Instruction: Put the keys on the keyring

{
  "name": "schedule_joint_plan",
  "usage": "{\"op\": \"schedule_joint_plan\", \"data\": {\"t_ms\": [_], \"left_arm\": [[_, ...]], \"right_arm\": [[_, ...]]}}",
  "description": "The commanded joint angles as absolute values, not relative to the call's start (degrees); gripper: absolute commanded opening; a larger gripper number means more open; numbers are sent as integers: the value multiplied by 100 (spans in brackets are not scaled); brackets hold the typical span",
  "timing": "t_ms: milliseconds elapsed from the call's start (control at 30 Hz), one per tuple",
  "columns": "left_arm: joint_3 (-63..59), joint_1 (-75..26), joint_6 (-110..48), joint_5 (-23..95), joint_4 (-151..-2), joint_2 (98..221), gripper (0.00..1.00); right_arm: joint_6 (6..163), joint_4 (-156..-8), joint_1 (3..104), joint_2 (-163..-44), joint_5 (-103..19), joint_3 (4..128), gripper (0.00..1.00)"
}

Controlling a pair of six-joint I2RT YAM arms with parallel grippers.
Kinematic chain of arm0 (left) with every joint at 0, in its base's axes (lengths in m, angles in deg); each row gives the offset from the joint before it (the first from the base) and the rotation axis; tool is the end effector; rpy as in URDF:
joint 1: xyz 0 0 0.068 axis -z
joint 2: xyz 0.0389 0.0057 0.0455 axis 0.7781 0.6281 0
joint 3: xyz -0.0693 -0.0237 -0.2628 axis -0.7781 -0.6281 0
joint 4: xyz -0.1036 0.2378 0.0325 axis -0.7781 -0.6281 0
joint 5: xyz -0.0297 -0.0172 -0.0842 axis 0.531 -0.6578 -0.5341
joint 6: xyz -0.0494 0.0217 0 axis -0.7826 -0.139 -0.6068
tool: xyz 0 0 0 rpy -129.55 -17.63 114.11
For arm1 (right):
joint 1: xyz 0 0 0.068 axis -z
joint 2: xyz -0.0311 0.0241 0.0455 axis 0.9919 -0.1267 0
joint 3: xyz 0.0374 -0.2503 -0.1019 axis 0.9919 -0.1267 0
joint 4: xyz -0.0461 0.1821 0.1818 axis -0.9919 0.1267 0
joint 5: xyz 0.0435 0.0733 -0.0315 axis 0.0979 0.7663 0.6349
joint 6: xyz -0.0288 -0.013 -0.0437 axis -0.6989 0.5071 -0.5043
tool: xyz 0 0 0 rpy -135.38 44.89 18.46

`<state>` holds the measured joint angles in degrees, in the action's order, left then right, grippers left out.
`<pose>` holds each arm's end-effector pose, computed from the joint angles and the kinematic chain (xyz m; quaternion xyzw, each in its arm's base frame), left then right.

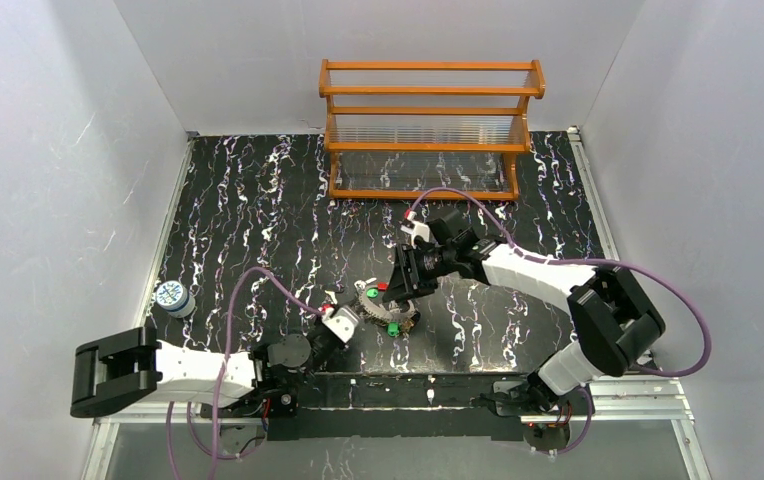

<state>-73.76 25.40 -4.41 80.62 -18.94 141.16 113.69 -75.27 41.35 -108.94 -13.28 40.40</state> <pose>0.0587 -0.1542 0.1710 0.3071 0.6154 -0.1683 0.7062 0.2187 0.2205 0.2095 -0.1631 0.8682 0.4545 0.1141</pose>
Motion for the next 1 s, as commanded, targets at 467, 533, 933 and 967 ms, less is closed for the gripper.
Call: {"op": "schedule_joint_plan", "data": {"t_ms": [467, 533, 933, 967], "left_arm": [[-6906, 2564, -3208, 7253, -3401, 13926, 32], [-6964, 2559, -3249, 7211, -3397, 13813, 32], [-6750, 2170, -3587, 6810, -4404, 12867, 33], [-6745, 2071, -3639, 6711, -4415, 12830, 34]], "right_arm": [[9864, -7290, 4326, -11159, -1596, 3815, 55], [9654, -7348, 4326, -10981, -1653, 3814, 55], [8594, -9228, 4317, -10300, -917, 3016, 57], [8541, -9508, 4323, -10281, -678, 2846, 57]]}}
